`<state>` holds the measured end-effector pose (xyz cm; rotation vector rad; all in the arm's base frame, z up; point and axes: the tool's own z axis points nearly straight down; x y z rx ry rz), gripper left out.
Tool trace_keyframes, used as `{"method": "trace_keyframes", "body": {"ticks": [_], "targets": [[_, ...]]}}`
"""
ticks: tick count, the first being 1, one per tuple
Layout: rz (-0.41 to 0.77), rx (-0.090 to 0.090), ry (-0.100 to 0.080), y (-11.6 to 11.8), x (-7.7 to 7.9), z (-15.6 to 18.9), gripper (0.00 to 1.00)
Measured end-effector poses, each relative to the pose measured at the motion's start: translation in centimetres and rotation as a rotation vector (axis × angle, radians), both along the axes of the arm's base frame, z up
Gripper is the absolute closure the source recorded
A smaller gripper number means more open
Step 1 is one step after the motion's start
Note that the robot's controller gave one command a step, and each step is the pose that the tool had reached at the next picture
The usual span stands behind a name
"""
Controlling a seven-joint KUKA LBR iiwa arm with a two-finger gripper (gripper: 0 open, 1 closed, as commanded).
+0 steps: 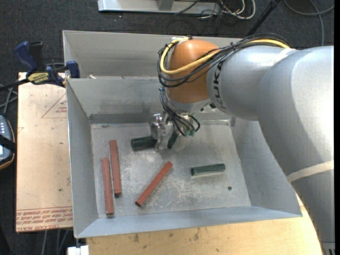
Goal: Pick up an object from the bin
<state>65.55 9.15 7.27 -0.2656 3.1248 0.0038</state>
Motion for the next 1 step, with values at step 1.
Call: {"method": "trace_keyframes", "body": {"ticks": [1], "targets": [[0.03, -0.002, 0.007, 0.02, -0.2, 1.04, 1.0]]}}
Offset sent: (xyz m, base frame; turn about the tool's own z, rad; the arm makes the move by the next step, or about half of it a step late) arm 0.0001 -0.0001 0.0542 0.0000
